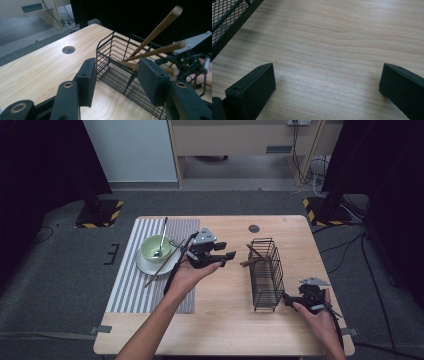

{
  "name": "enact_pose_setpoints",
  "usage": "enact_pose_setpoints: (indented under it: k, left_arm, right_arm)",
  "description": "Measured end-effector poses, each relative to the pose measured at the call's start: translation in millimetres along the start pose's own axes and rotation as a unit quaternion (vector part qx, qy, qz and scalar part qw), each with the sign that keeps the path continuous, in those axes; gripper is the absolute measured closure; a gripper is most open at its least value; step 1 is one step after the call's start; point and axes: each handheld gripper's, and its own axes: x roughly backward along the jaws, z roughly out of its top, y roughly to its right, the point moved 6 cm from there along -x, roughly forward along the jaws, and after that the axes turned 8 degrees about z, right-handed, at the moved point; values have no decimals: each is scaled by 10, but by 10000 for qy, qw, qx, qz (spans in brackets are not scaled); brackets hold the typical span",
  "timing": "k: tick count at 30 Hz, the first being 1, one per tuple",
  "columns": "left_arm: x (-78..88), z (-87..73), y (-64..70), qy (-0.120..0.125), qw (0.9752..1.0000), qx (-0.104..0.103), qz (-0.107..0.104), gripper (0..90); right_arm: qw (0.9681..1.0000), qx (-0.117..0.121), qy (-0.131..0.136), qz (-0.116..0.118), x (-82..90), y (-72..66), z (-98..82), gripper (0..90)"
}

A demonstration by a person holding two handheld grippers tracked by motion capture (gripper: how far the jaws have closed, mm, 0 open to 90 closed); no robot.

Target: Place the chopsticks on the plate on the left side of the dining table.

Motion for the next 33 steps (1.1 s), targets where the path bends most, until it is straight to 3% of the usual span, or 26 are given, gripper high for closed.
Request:
enact_pose_setpoints:
  k: [3, 10, 23, 33]
  left_arm:
    - [-3, 59, 33, 37, 9999, 50, -99, 492]
    - [-17, 147, 174, 64, 9996, -60, -262, 493]
    - [-106, 272, 348, 71, 9989, -127, -446, 497]
    - [-170, 355, 374, 73, 9990, -155, -415, 518]
  right_arm:
    - [10000, -1, 0, 1, 0, 0, 0, 6]
    - [10000, 0, 0, 1, 0, 0, 0, 6]
    - [10000, -1, -1, 0, 0, 0, 0, 6]
    - [10000, 0, 0, 1, 0, 0, 0, 6]
